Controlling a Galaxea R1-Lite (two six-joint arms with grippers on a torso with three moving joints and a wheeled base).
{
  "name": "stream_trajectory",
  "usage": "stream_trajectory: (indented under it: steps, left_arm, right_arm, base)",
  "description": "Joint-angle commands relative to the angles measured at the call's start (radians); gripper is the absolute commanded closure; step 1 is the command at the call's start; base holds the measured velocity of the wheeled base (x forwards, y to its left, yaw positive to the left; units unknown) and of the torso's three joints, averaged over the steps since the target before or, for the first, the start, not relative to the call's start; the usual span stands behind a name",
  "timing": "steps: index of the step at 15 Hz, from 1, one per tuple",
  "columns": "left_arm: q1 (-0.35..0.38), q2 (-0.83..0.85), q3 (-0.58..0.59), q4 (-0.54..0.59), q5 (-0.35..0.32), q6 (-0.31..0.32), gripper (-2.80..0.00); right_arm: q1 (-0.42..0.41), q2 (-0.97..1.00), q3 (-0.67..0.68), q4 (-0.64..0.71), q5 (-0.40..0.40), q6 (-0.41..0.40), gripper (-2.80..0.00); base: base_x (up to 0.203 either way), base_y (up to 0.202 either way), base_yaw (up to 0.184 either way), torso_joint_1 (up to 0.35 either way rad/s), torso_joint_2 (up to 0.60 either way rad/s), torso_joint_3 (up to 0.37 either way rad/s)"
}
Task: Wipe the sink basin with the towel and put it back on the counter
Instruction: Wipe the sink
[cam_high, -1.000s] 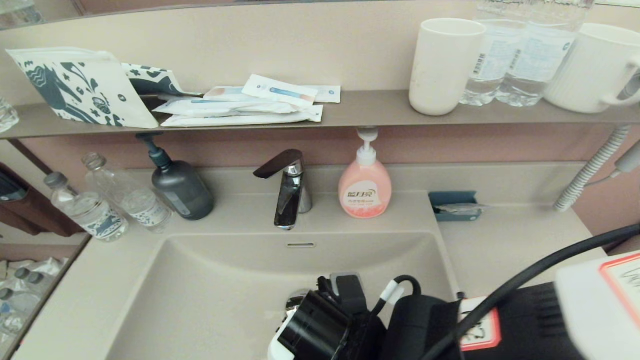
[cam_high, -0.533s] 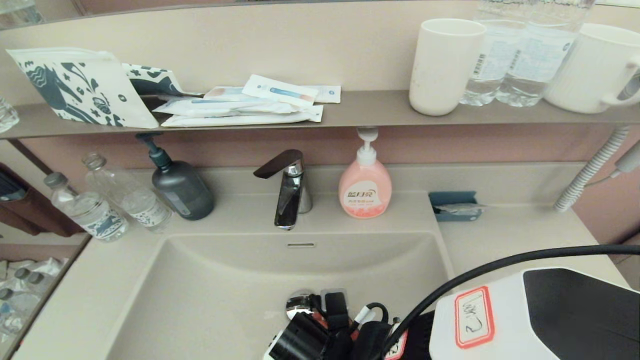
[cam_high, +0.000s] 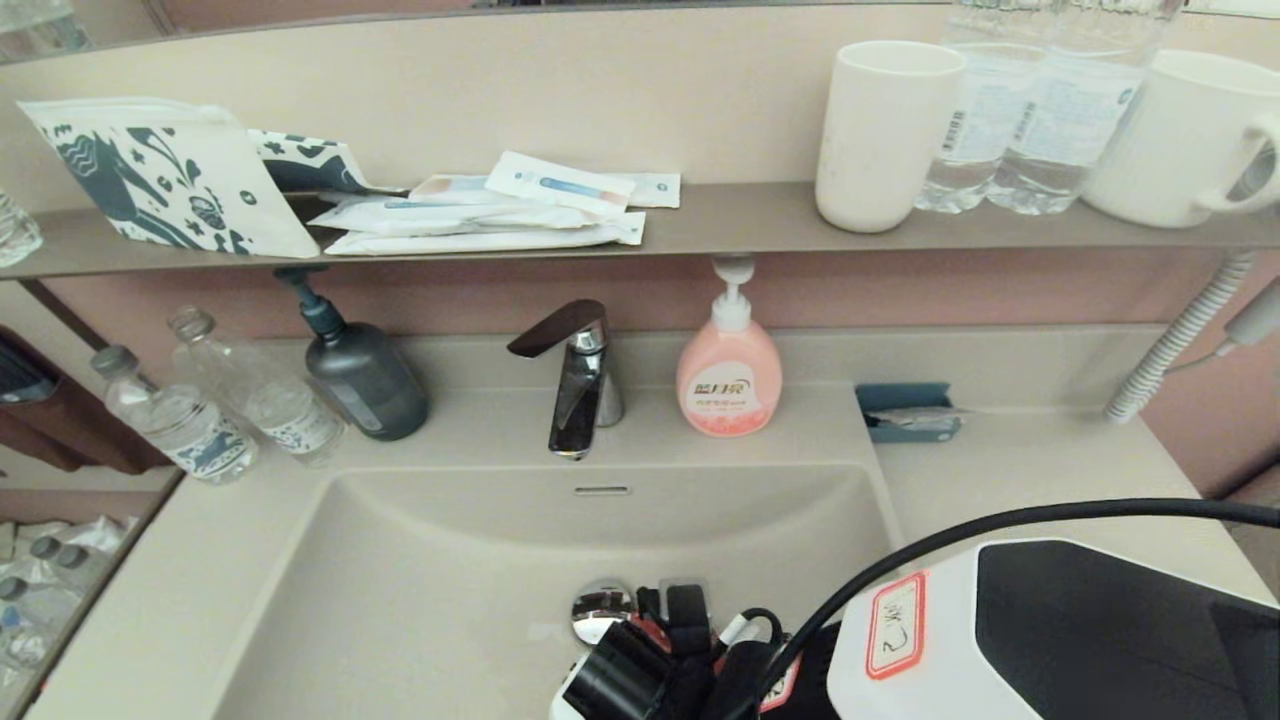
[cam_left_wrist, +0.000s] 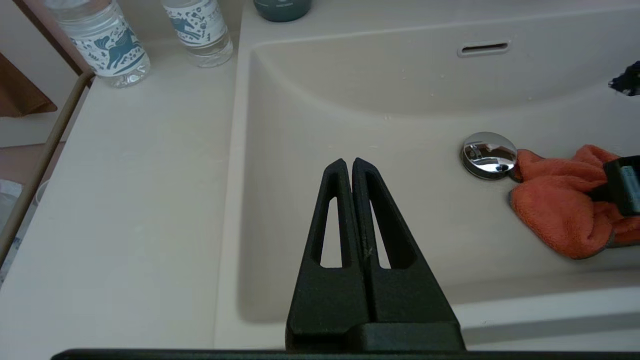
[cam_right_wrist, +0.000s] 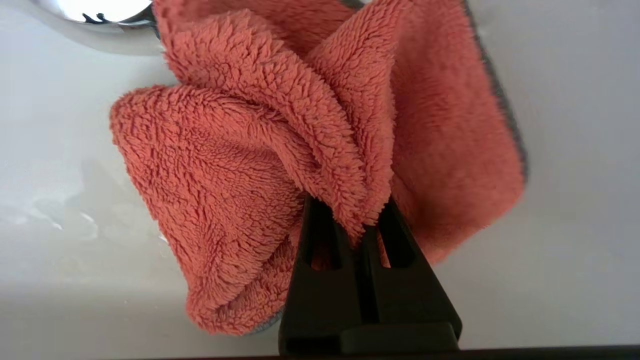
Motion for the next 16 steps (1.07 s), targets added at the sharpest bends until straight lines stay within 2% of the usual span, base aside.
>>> stream_trajectory:
  steps: [1, 6, 10, 16]
  left_arm:
    - [0.000, 0.002, 0.000, 0.000, 0.000, 0.000, 0.00]
    - [0.000, 0.002, 0.000, 0.000, -0.001, 0.000, 0.00]
    - [0.001, 0.002, 0.000, 0.000, 0.001, 0.001, 0.00]
    - [0.001, 0.002, 0.000, 0.000, -0.001, -0.001, 0.00]
  right_arm:
    - [0.007, 0.039, -0.015, -0.007, 0.008, 0.006, 0.00]
    - [0.020, 0.075, -0.098, -0.001, 0.010, 0.003, 0.00]
    - [-0.028, 0.069, -0.085, 0.005, 0.012, 0.008, 0.00]
    - [-0.027, 0.081, -0.155, -0.002, 0.034, 0.007, 0.00]
  base:
    - [0.000, 0.000, 0.000, 0.000, 0.00, 0.000]
    - [0.000, 0.000, 0.000, 0.000, 0.00, 0.000]
    - [0.000, 0.000, 0.000, 0.000, 0.00, 0.000]
    - [0.000, 0.000, 0.000, 0.000, 0.00, 0.000]
